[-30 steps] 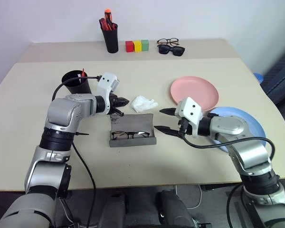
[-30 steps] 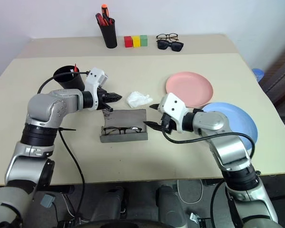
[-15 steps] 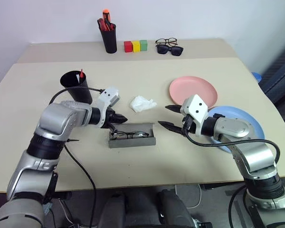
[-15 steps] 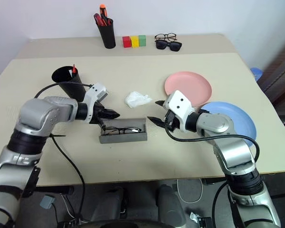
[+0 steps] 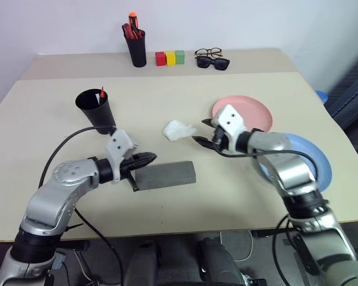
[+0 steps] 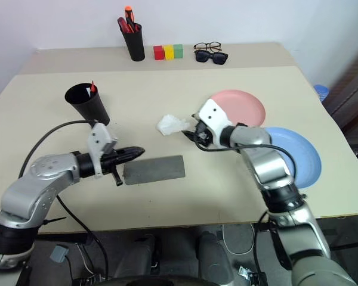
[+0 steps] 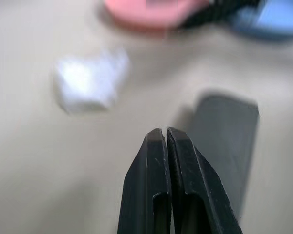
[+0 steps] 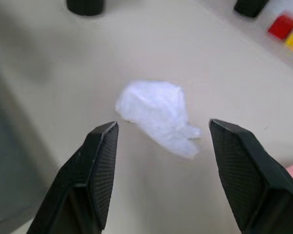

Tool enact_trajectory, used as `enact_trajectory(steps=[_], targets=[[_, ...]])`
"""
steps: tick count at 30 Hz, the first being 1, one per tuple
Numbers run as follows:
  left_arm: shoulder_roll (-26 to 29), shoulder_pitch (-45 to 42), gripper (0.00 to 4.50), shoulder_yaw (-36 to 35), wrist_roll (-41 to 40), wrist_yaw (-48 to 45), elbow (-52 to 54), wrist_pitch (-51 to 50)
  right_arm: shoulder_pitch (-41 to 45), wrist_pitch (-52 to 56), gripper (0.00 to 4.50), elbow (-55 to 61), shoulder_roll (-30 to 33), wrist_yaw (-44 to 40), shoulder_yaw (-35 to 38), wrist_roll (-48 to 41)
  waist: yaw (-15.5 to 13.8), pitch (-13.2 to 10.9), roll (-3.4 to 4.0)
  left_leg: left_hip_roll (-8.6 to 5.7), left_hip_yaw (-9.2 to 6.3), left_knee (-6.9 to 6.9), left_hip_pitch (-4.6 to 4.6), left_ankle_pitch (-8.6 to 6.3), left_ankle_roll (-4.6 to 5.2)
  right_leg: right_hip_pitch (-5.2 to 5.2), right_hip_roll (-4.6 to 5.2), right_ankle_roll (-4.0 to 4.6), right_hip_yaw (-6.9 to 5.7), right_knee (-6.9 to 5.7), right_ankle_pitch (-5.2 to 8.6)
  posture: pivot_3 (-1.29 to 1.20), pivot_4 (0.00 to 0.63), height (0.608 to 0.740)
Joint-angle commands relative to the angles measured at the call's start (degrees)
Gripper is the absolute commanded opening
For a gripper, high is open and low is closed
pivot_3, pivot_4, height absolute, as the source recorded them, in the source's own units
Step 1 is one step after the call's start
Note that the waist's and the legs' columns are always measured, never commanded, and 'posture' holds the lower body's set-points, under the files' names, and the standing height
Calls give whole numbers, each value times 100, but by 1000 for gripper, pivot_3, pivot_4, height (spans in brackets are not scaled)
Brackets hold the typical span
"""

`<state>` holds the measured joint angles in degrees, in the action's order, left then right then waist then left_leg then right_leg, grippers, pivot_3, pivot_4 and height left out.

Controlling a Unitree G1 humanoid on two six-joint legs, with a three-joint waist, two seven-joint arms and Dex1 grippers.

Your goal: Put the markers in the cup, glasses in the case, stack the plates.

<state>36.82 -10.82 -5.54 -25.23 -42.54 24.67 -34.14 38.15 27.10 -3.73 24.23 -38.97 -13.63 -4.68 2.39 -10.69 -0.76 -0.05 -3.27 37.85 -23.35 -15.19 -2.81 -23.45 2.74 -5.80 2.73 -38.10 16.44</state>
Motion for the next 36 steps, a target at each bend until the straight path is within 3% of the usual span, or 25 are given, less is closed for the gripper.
enact_trajectory(steps=[1,7,16,20,23,28,31,36], targets=[[63,272,76,-585,87,222,-129,284,478,-588,2977,-841,-266,337,-177,462,5,-1,2,-1,1,0,0,0,0,0,0,0,0,0,0,0,150,740],[226,951,76,-1046,53,170,18,498,974,-959,2977,-1819,-114,849,-227,1190,-43,-1,2,-9,1,0,-5,-1,1,0,13,-1,-1,4,-1,0,150,740],[11,1266,76,-1050,-139,258,401,576,458,-22,2977,-1331,333,1053,-107,1681,-19,-1,3,-7,-1,-1,-3,-1,1,1,11,-1,-3,2,0,0,150,740],[39,1165,10,-884,-220,72,388,575,287,129,1676,-1179,326,1077,-108,1779,3,0,6,-6,0,-3,-1,-1,1,1,5,-1,-2,1,0,0,150,740],[49,1101,10,-811,-189,55,343,611,229,121,83,-1051,331,1068,-80,1805,3,0,6,-6,1,-3,-2,-1,1,0,5,-1,-2,1,0,0,150,740],[35,984,10,-669,-78,48,182,730,-63,-766,27,-487,692,1095,-305,2200,-10,0,6,-6,0,-3,-2,-1,1,1,5,-1,-2,2,0,0,150,740],[-41,775,10,-565,-36,92,47,830,-314,-1161,27,163,942,1091,-73,2181,-31,-1,7,-7,1,-3,-3,-1,2,0,6,-1,-2,5,0,0,150,740],[-139,325,10,-151,216,-35,-421,1124,-1452,-485,27,2027,1584,449,1419,1235,-169,-2,7,-7,-3,-1,-4,-2,2,4,6,-2,-3,6,0,0,150,740]])
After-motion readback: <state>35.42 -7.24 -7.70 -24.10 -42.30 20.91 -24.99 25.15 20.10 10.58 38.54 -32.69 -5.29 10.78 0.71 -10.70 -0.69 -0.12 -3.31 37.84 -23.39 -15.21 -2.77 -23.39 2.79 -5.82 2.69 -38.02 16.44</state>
